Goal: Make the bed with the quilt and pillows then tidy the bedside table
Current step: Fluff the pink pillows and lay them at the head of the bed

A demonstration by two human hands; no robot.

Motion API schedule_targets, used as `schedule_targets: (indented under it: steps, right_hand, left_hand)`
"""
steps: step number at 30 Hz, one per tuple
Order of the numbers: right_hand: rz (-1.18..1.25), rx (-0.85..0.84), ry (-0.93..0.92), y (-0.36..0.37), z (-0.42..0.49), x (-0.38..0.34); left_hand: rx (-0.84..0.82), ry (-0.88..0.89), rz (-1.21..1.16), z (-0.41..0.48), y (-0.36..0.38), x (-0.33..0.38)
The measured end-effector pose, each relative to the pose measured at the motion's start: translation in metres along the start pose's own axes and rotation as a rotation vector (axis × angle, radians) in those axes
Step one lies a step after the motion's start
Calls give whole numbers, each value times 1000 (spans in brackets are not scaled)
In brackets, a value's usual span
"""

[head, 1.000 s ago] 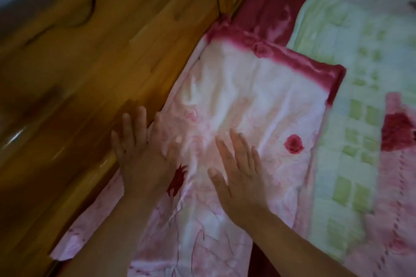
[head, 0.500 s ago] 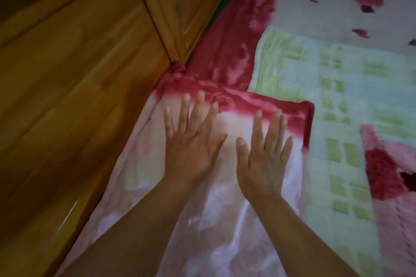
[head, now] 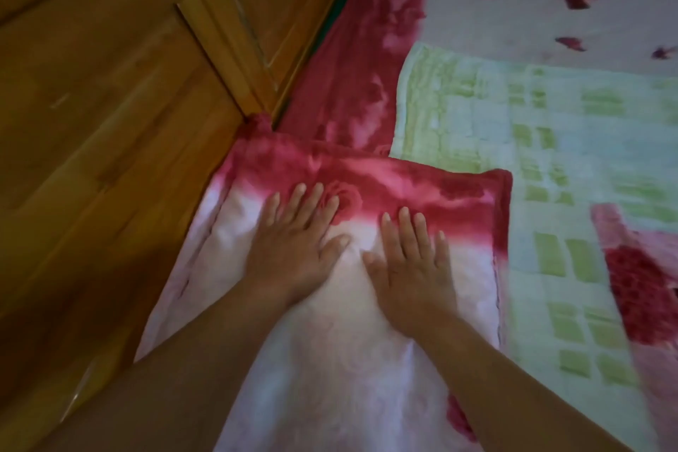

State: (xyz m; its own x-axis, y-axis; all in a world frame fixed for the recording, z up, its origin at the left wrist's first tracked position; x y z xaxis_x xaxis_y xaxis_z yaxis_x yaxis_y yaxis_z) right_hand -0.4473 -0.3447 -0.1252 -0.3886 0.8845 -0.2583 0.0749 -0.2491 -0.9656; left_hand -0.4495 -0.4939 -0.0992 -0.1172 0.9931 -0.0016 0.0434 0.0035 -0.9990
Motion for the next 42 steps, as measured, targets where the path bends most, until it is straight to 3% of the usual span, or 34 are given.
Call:
schedule_targets:
  steps: [1,3,7,9,12,15,17,19,20,21,24,25,26,28,30,31,32,34,36,37,39,41,42]
  right_hand:
    - [-29,-84,-1,12,2,1]
    - [17,-73,27,1,14,3]
    - [91,389,54,-85,41,16]
    - [52,383,84,-77,43,32]
    - [-25,-48,74,6,40,47]
    - [15,-87,116,28,44,58]
    - [-6,-73,102,22,45,55]
    - [-16,-66,108,21,43,56]
    - [-18,-70,111,22,41,55]
    - [-14,-72,108,23,40,55]
    - [-17,-113,102,26,42,54]
    - [-18,-138,105,26,42,56]
    - [0,-167,114,23,44,57]
    - [111,-147,156,1,51,56]
    - [157,144,133,-38,57,49]
    - [129,277,91,-52,55,42]
    - [89,284,37,-49,54,32]
    - [-2,23,-63,-2,50,13]
    - [-28,-214,-3,32,51,19]
    - [22,-242,41,25,58,20]
    - [110,-81,40,-24,76,14]
    - [104,360,7,-88,73,21]
    - [84,490,46,-98,63,33]
  left_hand:
    - [-99,-41,6,3,13,-2]
    - [-101,-87,-13,16,2,1]
    - [270,-23,-79,47,-73,18]
    - [311,-10,-69,49,-66,14]
    - [-80,-81,12,47,17,-1]
    - [-301,-155,-51,60,35,-2]
    - [-145,-177,-145,76,-12,7]
    - [272,-170,-131,70,-66,14]
    - [355,-137,-115,62,-72,20]
    - [271,-80,-77,56,-54,29]
    - [-321,-40,2,47,32,32]
    - [-391,-47,-25,55,30,31]
    - [-338,-49,-81,67,9,32]
    - [75,-76,-135,84,-70,20]
    - [496,-128,-126,68,-122,-5]
    - [508,-143,-97,61,-111,-14]
    - [364,-160,-46,55,-80,-18]
    - [-51,-203,54,48,7,-25]
    - [-239,-258,6,58,43,-36]
    - [-267,-264,-40,67,44,-40]
    - [-201,-243,-76,77,29,-48]
    - [-101,-227,-42,71,25,-55]
    - [-80,-220,-35,66,28,-54]
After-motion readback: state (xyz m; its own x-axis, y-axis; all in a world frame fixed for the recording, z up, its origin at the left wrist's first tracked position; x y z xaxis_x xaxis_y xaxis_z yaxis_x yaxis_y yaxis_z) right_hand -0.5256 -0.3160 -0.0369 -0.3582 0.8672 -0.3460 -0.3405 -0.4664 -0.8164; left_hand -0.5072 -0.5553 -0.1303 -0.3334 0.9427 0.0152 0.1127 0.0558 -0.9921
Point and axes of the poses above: each hand's wrist, its own z-axis towards the middle knuckle, its own y-axis out of the palm, x = y × z, the point moved 9 cm from there along z, towards the middle knuckle, and after that the axes turned 8 degrees about -y, right-handed, at the moved point
